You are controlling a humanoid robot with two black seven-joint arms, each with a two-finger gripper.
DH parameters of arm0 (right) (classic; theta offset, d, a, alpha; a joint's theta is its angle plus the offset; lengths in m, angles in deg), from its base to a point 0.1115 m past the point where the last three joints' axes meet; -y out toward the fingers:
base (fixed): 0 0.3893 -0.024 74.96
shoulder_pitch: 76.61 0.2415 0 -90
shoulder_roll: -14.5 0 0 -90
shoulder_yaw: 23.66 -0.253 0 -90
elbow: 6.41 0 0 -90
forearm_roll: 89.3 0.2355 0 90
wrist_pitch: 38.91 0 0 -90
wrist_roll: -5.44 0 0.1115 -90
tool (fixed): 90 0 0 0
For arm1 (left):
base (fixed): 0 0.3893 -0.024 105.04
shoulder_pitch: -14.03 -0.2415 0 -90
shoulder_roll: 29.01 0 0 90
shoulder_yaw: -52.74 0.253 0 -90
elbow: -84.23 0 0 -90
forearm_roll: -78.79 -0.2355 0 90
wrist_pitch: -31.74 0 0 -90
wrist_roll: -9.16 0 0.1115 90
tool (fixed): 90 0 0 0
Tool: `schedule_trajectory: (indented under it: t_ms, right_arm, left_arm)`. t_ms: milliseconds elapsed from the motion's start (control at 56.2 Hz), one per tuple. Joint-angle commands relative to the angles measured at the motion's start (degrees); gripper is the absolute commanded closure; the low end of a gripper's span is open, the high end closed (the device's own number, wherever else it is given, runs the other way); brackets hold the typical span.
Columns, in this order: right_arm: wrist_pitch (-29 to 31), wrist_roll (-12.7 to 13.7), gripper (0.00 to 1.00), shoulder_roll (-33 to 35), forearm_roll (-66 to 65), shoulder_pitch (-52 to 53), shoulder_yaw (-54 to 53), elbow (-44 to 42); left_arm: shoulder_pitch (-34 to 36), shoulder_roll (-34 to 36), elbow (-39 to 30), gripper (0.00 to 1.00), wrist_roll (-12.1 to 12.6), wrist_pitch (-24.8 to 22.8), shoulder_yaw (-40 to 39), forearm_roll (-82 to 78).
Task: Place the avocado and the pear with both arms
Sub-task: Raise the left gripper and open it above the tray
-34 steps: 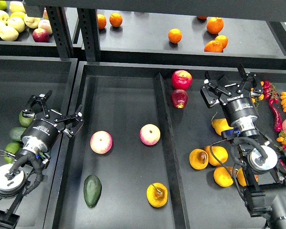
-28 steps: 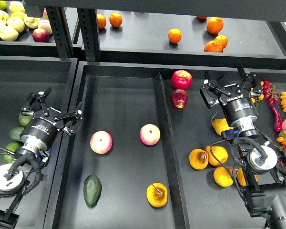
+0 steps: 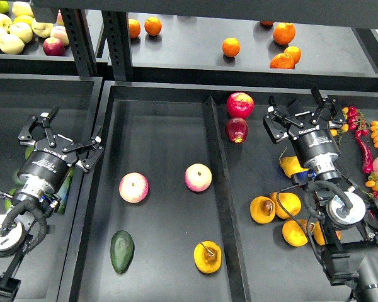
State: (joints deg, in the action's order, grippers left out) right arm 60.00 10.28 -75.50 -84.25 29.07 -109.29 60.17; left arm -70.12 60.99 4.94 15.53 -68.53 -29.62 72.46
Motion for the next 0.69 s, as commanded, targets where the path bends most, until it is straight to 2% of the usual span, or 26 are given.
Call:
schedule_trajectory:
  t_ms: [0, 356, 463, 534, 676]
  right_arm:
    - [-0.1, 0.0, 0.00, 0.0, 0.0, 0.1, -0.1, -0.1]
    - [0.0, 0.1, 0.00, 0.0, 0.2, 0.1, 0.2, -0.2]
    - [0.0, 0.1, 0.00, 0.0, 0.2, 0.2, 0.2, -0.1]
    - [0.5, 0.1, 0.00, 0.0, 0.2, 0.2, 0.2, 0.0]
    - [0.6, 0.3, 0.00, 0.0, 0.2, 0.2, 0.2, -0.3]
  left_arm:
    - [0.1, 0.0, 0.0, 0.00, 0.1, 0.1, -0.1, 0.0]
    - [0.6, 0.0, 0.0, 0.00, -0.5, -0.1, -0.2, 0.0]
    - [0.3, 0.0, 0.0, 0.00, -0.5, -1.5, -0.3, 0.0]
    - [0.0, 0.0, 0.0, 0.00, 0.2, -4.0, -0.4, 0.1]
    - [-0.1, 0.0, 0.1, 0.00, 2.5, -4.2, -0.3, 0.2]
